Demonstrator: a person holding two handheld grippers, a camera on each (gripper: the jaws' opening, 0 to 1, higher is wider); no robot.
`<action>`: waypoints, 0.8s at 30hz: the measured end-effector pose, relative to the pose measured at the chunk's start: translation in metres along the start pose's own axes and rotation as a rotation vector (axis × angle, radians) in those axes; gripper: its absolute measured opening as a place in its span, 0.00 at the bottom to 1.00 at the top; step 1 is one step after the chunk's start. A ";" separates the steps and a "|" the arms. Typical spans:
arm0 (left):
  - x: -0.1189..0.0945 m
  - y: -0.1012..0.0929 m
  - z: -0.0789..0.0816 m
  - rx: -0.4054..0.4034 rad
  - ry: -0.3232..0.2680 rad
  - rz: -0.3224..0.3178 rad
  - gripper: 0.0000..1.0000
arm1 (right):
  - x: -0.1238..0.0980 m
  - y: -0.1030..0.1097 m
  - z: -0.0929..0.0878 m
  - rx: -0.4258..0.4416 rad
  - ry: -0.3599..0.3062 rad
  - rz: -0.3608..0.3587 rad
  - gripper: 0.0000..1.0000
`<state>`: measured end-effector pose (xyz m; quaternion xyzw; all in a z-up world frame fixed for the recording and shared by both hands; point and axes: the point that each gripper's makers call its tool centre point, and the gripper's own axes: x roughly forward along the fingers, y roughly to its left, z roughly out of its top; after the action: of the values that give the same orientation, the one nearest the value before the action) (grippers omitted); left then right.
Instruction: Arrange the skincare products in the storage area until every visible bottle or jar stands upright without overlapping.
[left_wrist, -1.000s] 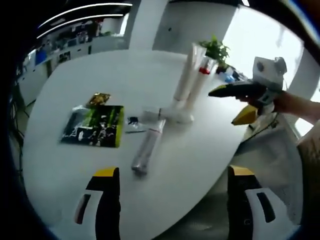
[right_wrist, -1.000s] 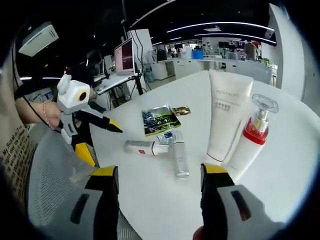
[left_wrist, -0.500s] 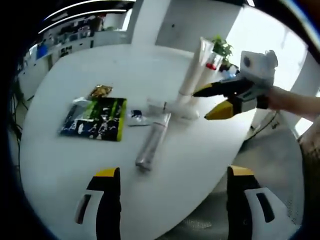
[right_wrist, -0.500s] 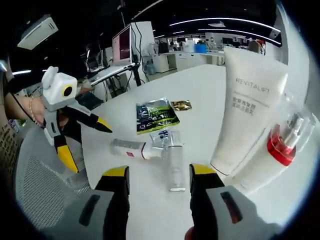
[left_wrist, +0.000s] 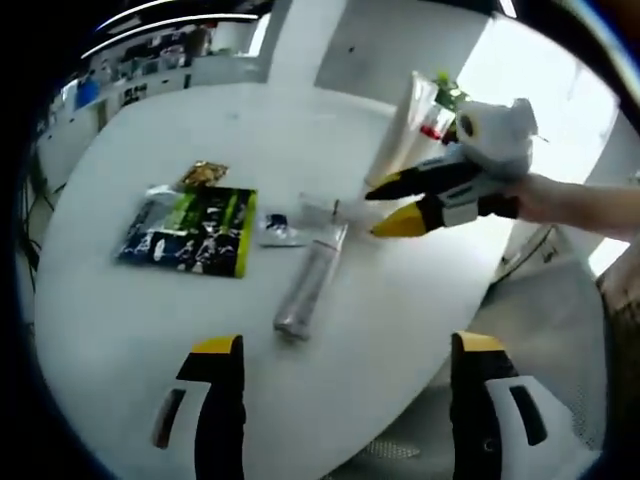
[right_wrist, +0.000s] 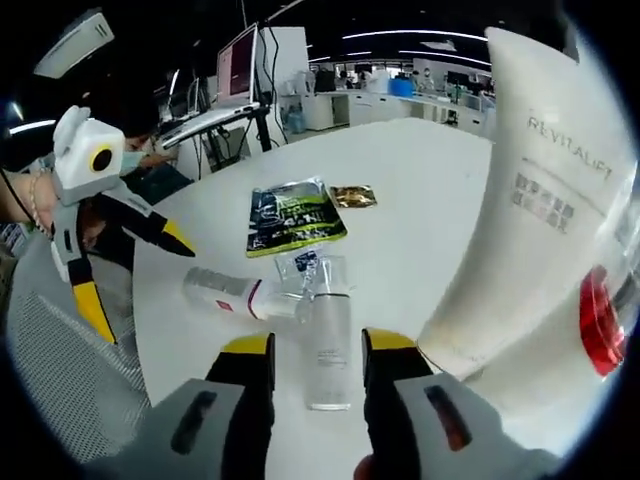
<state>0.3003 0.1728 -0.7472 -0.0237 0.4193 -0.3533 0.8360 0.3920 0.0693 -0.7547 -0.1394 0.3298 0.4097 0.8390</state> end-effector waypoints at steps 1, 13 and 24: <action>0.000 0.001 0.000 0.001 0.003 0.003 0.82 | 0.002 -0.001 -0.001 -0.001 0.002 -0.005 0.31; 0.001 0.002 0.004 0.009 0.001 -0.001 0.82 | 0.019 -0.008 -0.009 -0.028 0.048 -0.050 0.21; 0.000 0.000 0.005 0.016 0.000 -0.003 0.82 | 0.017 -0.007 -0.008 -0.004 0.024 -0.060 0.20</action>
<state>0.3039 0.1721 -0.7440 -0.0178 0.4163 -0.3578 0.8356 0.4018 0.0707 -0.7724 -0.1558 0.3347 0.3834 0.8466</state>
